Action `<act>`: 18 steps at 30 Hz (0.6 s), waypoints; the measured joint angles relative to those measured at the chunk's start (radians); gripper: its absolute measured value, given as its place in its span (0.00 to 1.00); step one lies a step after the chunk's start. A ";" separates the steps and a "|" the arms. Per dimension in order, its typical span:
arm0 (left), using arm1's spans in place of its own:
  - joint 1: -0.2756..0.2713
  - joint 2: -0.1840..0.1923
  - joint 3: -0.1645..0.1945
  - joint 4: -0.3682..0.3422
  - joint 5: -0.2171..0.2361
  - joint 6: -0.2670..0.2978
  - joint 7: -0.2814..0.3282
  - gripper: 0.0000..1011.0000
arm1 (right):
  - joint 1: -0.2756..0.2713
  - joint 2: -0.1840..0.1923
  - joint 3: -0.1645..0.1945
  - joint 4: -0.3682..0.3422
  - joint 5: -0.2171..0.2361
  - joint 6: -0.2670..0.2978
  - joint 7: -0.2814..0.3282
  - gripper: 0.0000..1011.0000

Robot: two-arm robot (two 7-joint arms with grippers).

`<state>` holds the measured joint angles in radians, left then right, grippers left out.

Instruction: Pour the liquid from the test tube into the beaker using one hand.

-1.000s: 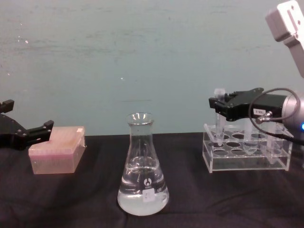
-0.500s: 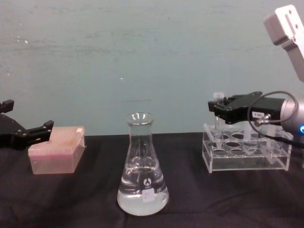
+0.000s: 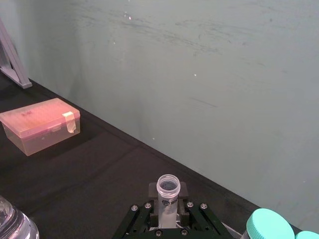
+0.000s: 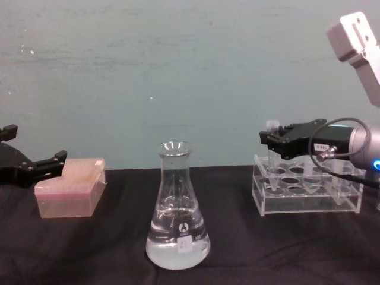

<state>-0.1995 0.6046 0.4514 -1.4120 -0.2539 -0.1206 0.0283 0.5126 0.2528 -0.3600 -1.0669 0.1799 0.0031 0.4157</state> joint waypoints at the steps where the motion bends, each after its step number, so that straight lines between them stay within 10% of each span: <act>1: 0.000 0.000 0.000 0.000 0.000 0.000 0.000 0.99 | 0.001 0.000 0.000 0.002 0.000 0.000 0.001 0.22; 18: 0.000 0.000 0.000 0.000 0.000 0.000 0.000 0.99 | 0.004 0.000 -0.002 0.007 0.001 0.007 0.007 0.27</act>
<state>-0.1995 0.6047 0.4514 -1.4120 -0.2539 -0.1205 0.0283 0.5166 0.2524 -0.3619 -1.0600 0.1812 0.0097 0.4227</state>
